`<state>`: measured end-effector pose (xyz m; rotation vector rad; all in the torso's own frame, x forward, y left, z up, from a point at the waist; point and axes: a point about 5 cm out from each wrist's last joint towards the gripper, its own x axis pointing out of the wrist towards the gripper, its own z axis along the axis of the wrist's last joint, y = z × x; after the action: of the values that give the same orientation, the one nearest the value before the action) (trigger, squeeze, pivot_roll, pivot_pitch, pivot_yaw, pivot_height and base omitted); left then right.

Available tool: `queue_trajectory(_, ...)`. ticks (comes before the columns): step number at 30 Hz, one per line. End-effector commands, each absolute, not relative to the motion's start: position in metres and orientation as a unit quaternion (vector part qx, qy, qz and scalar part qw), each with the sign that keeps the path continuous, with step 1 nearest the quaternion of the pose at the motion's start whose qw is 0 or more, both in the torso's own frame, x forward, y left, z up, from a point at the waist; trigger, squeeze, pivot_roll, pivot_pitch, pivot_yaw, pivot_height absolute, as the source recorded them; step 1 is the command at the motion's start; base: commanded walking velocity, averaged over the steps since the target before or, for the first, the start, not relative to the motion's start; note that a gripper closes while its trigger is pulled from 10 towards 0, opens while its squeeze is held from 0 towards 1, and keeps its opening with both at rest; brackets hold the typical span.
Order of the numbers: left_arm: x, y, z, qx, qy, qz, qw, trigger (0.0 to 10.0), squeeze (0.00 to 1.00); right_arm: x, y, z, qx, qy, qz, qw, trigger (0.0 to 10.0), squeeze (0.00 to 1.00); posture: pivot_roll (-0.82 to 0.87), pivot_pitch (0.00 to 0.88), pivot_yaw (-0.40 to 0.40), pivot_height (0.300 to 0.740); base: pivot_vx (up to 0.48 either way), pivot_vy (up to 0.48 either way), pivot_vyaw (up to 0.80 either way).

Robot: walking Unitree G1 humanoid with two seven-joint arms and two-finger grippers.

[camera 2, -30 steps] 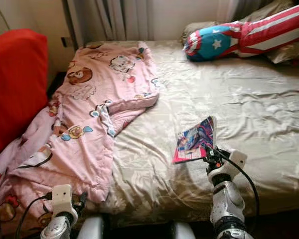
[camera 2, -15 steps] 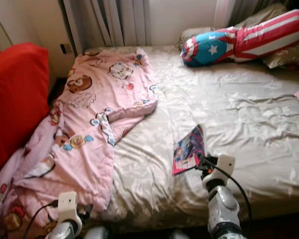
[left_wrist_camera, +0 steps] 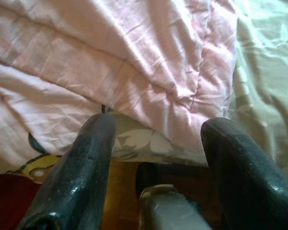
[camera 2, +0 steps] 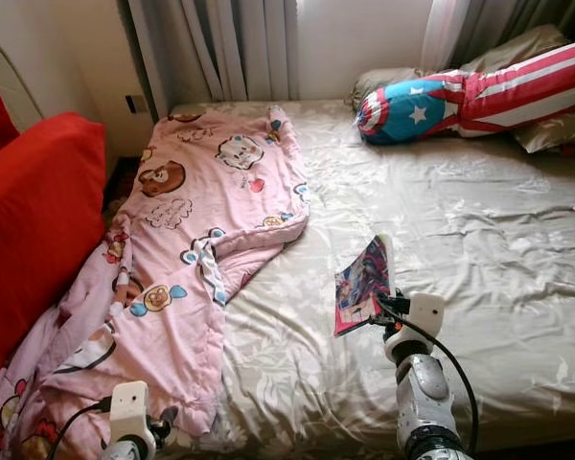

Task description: Clean up the room

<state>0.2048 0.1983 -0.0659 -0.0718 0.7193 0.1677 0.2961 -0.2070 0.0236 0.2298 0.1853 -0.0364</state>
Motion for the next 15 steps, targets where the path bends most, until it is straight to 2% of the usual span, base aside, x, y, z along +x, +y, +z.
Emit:
queue_trajectory(1, 0.1916, 0.2022, -0.0735, -0.024, 0.38, 0.081, 0.921, 10.0, 0.0, 0.2962, -0.2076, 0.0271, 0.11, 0.074, -0.026, 0.991, 10.0, 0.0, -0.11, 0.0, -0.008, 0.74, 0.0, -0.42, 0.0)
queue_trajectory(15, 0.1891, 0.1952, -0.077, -0.016, 0.398, 0.073, 0.914, 10.0, 0.0, 0.2929, -0.2072, 0.0241, 0.097, 0.078, -0.033, 0.992, 10.0, 0.0, -0.13, 0.0, 0.005, 0.74, 0.0, -0.459, 0.0)
